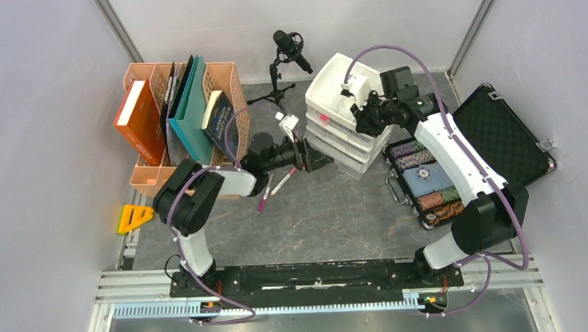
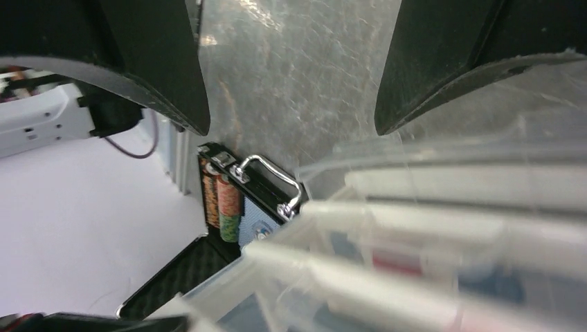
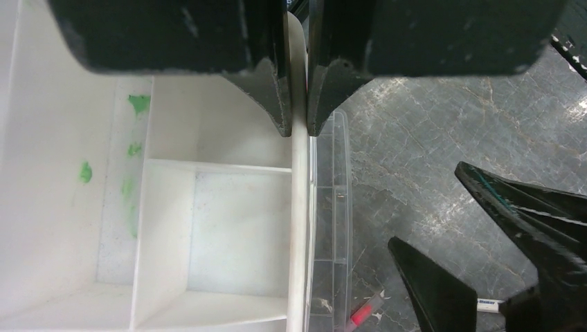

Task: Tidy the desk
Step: Open the drawer in the storage box.

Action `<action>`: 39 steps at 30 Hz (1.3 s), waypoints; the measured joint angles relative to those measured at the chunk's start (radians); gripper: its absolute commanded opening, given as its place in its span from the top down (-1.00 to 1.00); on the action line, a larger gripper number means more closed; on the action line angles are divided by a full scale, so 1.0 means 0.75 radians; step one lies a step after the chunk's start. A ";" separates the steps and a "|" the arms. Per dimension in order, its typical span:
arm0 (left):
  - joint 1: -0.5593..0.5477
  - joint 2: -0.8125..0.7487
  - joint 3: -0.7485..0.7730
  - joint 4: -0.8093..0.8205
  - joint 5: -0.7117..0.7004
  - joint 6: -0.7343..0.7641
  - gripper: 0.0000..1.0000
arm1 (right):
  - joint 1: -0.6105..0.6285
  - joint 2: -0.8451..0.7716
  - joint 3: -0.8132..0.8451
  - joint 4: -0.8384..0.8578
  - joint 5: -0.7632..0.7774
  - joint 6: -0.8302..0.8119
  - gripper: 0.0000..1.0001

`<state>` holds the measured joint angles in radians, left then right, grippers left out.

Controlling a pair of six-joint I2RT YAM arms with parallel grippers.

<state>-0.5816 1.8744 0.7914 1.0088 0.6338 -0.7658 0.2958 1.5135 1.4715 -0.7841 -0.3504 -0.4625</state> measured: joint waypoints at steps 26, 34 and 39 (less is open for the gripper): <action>-0.027 -0.015 0.749 -1.734 0.100 2.147 -0.82 | 0.004 0.011 0.015 -0.012 0.015 -0.023 1.00; -0.066 0.083 0.814 -1.839 0.081 2.393 -0.81 | 0.004 0.018 0.022 -0.014 0.018 -0.023 1.00; -0.099 0.145 0.873 -1.882 0.037 2.498 -0.84 | 0.004 0.027 0.033 -0.015 0.022 -0.024 1.00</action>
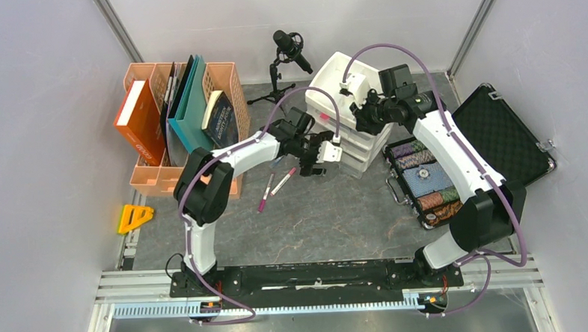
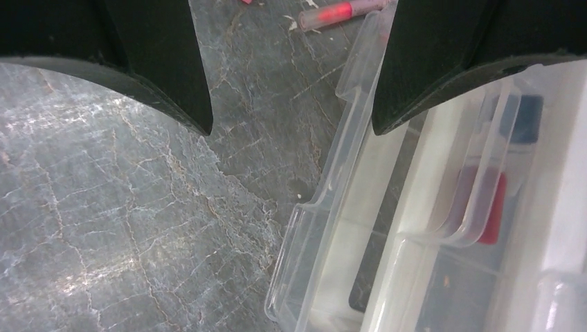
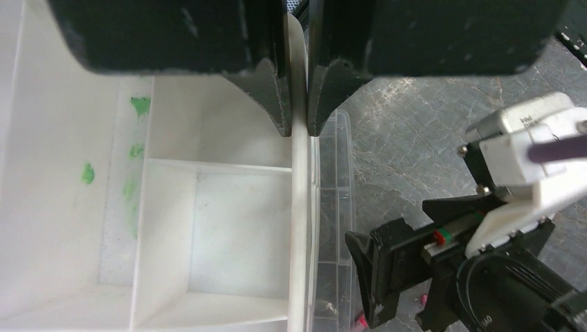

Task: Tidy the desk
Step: Open the drawer in the storage box.

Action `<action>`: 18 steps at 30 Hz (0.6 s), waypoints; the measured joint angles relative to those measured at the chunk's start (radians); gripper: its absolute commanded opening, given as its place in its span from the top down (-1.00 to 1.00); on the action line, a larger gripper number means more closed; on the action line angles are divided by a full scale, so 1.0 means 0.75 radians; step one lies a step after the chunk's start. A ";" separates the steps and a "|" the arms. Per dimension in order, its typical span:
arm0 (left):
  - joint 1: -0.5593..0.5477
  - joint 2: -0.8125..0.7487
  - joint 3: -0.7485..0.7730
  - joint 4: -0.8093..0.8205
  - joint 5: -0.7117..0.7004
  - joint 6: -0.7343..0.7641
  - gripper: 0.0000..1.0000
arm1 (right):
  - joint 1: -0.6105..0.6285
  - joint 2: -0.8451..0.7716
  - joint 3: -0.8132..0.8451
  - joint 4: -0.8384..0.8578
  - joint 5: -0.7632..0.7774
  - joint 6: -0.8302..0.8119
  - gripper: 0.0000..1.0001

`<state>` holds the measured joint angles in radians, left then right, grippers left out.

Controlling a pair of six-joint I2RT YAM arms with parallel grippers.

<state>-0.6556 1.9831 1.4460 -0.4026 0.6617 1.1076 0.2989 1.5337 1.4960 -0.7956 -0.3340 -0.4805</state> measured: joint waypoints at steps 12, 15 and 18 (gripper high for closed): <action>-0.086 0.079 0.044 -0.032 -0.148 0.179 -0.79 | 0.000 0.008 0.008 -0.001 0.004 0.000 1.00; -0.098 0.077 0.037 -0.035 -0.167 0.208 -0.77 | -0.001 0.009 0.010 -0.005 0.007 0.000 1.00; -0.103 0.052 -0.006 -0.023 -0.183 0.237 -0.74 | -0.001 0.015 0.018 -0.012 0.008 0.000 1.00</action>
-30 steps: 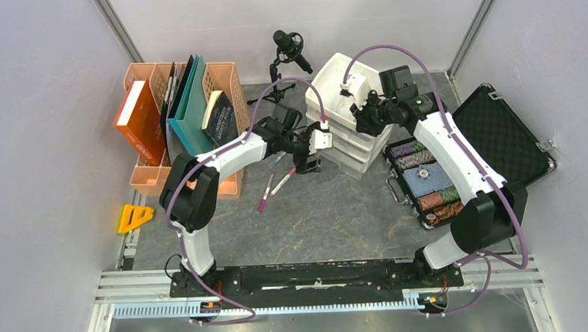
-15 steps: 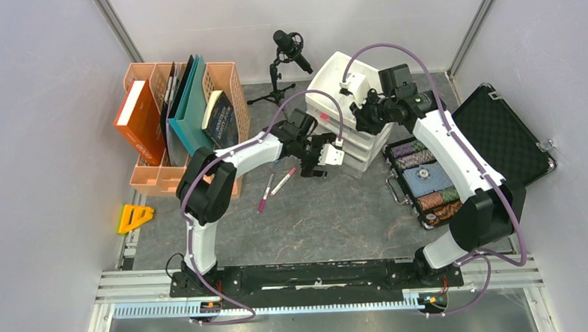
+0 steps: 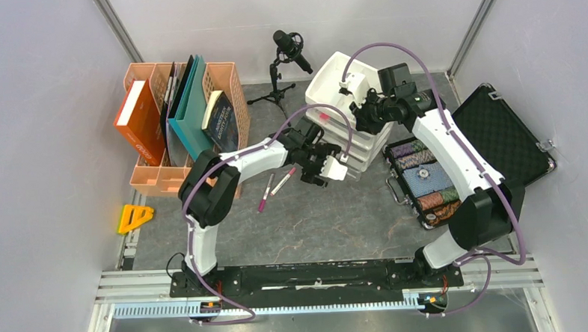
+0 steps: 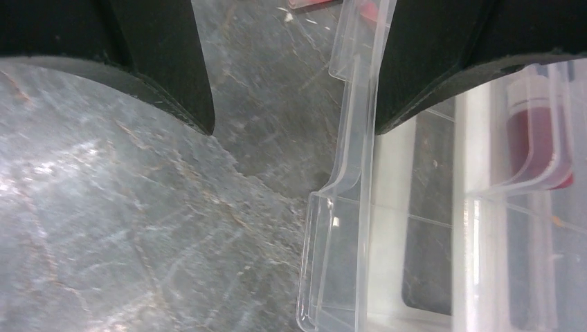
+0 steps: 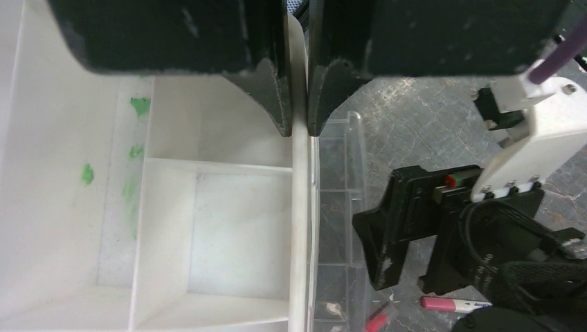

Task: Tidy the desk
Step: Open the drawer in the storage box.

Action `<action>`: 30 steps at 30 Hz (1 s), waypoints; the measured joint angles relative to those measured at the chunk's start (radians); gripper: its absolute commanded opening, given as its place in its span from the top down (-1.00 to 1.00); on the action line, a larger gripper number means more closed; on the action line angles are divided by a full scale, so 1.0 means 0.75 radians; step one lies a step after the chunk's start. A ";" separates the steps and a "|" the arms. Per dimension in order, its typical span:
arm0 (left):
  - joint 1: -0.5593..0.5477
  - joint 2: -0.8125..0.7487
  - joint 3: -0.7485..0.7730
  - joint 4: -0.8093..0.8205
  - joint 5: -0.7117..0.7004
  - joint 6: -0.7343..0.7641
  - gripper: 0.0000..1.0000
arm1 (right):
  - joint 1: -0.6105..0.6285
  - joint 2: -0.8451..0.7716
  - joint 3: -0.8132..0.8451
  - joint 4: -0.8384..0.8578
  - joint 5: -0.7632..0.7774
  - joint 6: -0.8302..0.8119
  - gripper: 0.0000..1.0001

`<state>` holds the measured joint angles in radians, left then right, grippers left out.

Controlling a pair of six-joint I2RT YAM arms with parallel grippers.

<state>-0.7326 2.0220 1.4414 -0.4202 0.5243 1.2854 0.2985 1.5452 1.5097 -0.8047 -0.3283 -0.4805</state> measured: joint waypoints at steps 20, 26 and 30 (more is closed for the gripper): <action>-0.021 -0.215 -0.208 -0.037 -0.050 -0.159 -1.00 | -0.019 0.081 0.098 -0.024 0.071 -0.031 1.00; -0.021 -0.351 -0.208 0.042 -0.139 -0.463 -1.00 | -0.028 0.085 0.098 -0.009 0.098 -0.031 1.00; -0.020 -0.446 -0.208 0.045 -0.239 -0.670 -1.00 | -0.030 0.085 0.098 -0.006 0.106 -0.035 1.00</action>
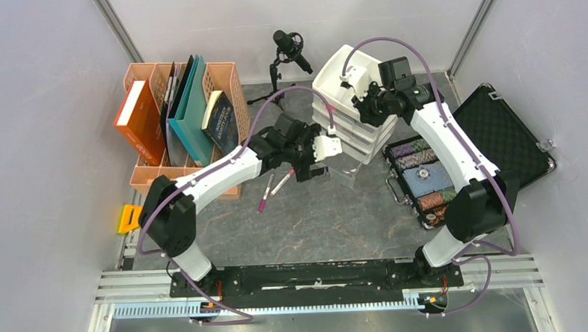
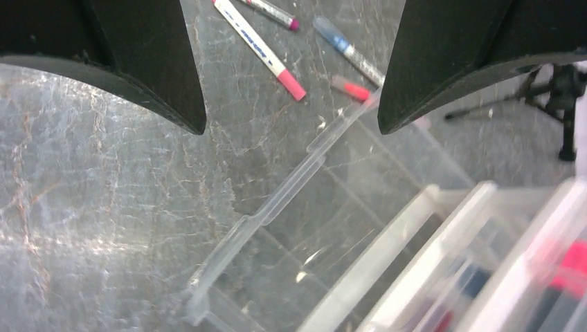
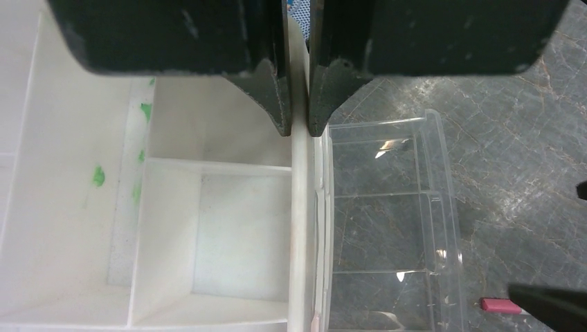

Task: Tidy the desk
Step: Open the drawer in the storage box, then pick up the stationery from the center of the board.

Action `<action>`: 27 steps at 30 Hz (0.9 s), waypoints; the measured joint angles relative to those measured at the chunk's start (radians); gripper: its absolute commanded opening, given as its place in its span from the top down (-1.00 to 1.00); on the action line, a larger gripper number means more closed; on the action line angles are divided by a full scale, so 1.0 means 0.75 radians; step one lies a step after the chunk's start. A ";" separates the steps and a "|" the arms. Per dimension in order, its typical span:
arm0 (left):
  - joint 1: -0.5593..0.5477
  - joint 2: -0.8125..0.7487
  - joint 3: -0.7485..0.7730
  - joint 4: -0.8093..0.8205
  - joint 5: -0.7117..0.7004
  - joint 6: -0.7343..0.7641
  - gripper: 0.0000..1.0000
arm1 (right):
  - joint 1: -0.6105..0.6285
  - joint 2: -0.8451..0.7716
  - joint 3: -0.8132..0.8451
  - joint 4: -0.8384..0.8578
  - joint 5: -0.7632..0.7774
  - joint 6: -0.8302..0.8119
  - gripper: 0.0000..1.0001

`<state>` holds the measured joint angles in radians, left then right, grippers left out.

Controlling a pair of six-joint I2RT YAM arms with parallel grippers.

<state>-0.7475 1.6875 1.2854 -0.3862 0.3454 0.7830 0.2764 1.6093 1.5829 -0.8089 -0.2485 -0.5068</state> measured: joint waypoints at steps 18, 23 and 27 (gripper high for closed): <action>0.280 0.086 0.012 -0.064 -0.464 -0.464 -0.82 | -0.008 -0.011 -0.015 0.012 0.008 -0.029 0.97; 0.306 0.304 0.116 -0.082 -0.506 -0.465 -0.65 | -0.008 -0.020 -0.029 0.026 0.007 -0.030 0.98; 0.326 0.410 0.185 -0.105 -0.531 -0.464 -0.54 | -0.009 -0.026 -0.038 0.033 0.007 -0.030 0.98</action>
<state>-0.5030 1.9953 1.4239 -0.4652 -0.0528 0.4347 0.2699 1.5894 1.5547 -0.7841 -0.2432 -0.5289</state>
